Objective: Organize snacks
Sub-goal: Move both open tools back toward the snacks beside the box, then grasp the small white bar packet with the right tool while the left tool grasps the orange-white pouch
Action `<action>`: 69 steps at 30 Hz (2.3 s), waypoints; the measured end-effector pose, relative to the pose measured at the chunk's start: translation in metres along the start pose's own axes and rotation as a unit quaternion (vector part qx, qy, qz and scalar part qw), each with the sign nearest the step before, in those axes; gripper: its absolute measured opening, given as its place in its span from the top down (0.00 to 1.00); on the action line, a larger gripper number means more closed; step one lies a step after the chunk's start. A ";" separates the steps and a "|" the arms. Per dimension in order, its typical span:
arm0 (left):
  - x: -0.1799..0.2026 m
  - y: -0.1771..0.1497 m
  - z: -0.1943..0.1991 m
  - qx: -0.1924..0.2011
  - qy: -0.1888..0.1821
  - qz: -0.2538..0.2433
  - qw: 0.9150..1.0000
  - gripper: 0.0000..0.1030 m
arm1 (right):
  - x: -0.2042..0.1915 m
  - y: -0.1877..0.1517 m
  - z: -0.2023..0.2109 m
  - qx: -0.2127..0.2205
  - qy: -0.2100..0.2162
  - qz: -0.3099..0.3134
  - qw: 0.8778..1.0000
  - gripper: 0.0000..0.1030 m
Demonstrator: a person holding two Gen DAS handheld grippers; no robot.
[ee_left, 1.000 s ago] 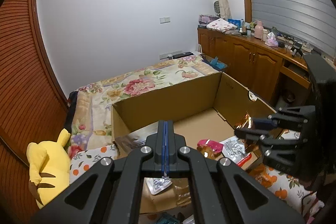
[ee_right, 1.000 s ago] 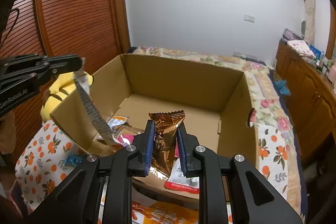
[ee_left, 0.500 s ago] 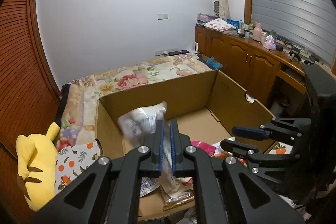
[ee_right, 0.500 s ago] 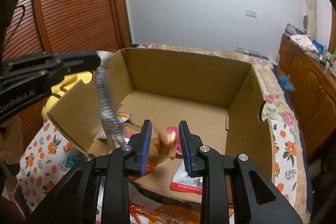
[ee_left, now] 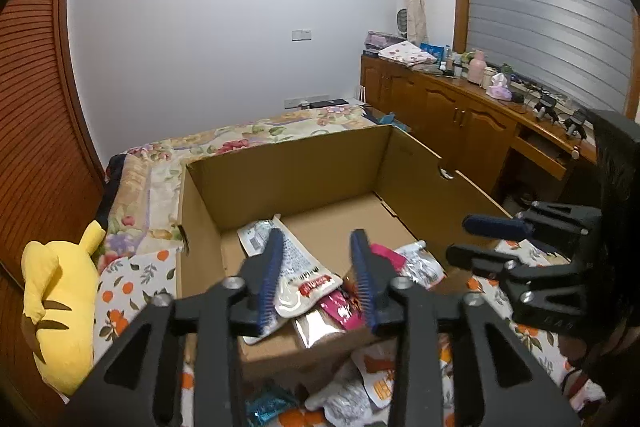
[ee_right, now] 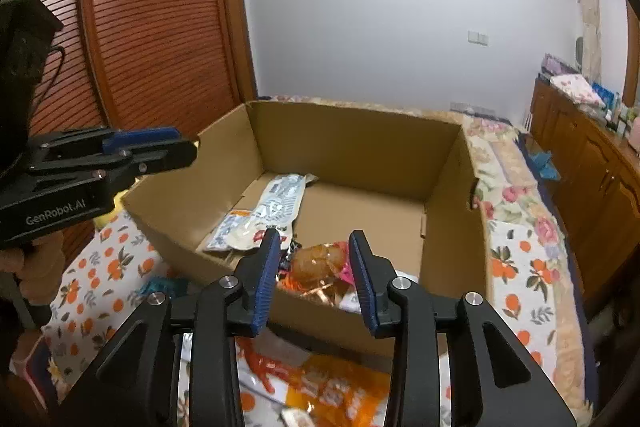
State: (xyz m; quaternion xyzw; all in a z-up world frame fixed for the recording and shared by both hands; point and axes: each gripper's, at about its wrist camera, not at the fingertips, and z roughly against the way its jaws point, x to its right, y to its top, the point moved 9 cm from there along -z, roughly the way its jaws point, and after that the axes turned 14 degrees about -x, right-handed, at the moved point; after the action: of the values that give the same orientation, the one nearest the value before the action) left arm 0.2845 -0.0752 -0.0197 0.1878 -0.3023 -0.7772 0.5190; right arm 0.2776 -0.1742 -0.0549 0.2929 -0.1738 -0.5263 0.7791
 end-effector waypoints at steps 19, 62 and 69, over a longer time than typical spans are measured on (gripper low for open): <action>0.030 -0.026 0.028 0.026 -0.023 -0.020 0.999 0.32 | -0.014 -0.046 0.045 0.019 -0.002 0.021 1.000 0.55; 0.072 -0.114 -0.049 -0.073 -0.064 -0.069 0.993 0.33 | -0.015 -0.156 -0.039 -0.139 -0.004 0.055 0.989 0.81; 0.103 -0.101 -0.060 -0.089 -0.094 -0.119 0.984 0.33 | -0.008 -0.165 -0.017 -0.120 -0.001 0.042 0.992 0.81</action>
State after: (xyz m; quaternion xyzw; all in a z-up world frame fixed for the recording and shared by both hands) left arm 0.2103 -0.1580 -0.1295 0.1014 -0.2545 -0.8716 0.4065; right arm 0.1659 -0.2078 -0.1736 0.1891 -0.1225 -0.5107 0.8297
